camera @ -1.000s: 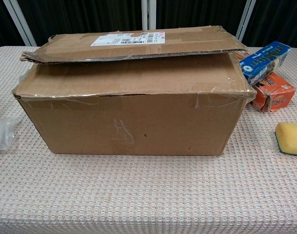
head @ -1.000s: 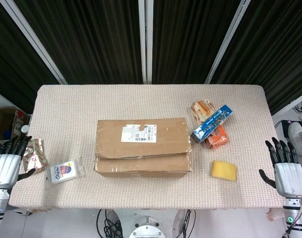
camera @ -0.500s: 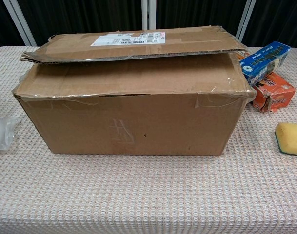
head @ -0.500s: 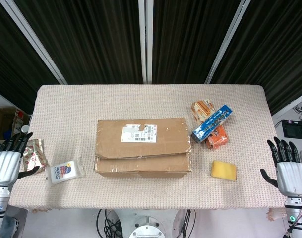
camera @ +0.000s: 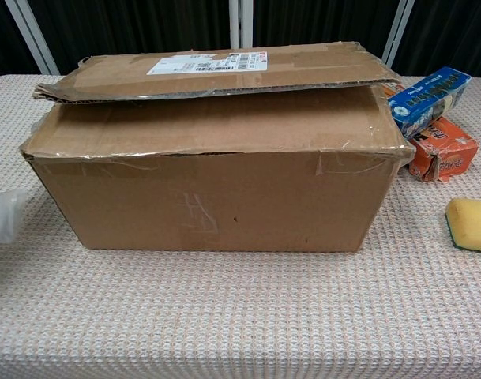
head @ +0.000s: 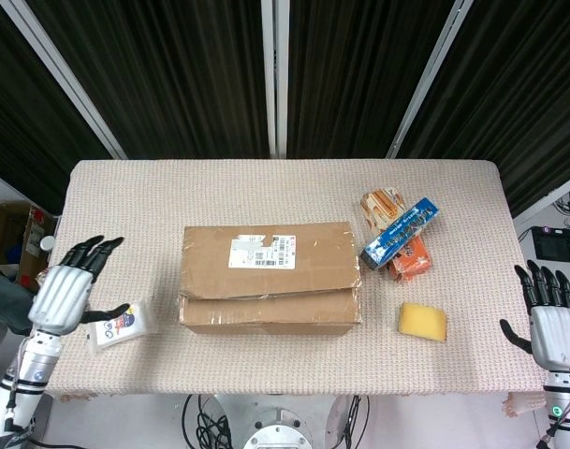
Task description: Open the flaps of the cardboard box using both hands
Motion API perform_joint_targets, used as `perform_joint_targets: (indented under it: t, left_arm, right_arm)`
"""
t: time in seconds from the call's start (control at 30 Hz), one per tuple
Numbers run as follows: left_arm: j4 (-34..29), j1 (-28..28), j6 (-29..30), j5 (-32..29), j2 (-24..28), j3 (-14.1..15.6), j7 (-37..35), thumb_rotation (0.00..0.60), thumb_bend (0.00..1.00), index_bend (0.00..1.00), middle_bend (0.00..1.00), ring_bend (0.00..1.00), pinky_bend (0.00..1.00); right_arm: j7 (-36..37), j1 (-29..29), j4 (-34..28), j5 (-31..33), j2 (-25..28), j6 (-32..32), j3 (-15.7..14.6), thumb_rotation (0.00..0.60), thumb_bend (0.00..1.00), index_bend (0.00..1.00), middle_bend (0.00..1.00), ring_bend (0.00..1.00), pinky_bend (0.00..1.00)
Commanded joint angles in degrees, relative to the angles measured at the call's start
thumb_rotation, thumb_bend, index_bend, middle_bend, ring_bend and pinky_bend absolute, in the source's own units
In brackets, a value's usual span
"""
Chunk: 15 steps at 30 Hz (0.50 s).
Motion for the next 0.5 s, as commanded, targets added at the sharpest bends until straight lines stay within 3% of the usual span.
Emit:
perform_joint_targets:
  t: [0.03, 0.5]
  left_arm:
    - [-3.2, -3.6, -3.0, 1.3, 0.1, -1.7, 1.9, 0.543, 0.0, 0.09, 0.18, 0.11, 0.19]
    - [-5.1, -16.3, -15.4, 1.1, -6.3, -4.7, 2.2, 0.505, 0.0, 0.09, 0.17, 0.11, 0.19]
  right_arm:
    - [0.8, -0.2, 0.5, 0.2, 0.1, 0.2, 0.2, 0.6, 0.15, 0.0, 0.0, 0.0, 0.0]
    - [2.5, -0.2, 1.4, 0.3, 0.1, -0.2, 0.3, 0.6, 0.15, 0.0, 0.0, 0.0, 0.0]
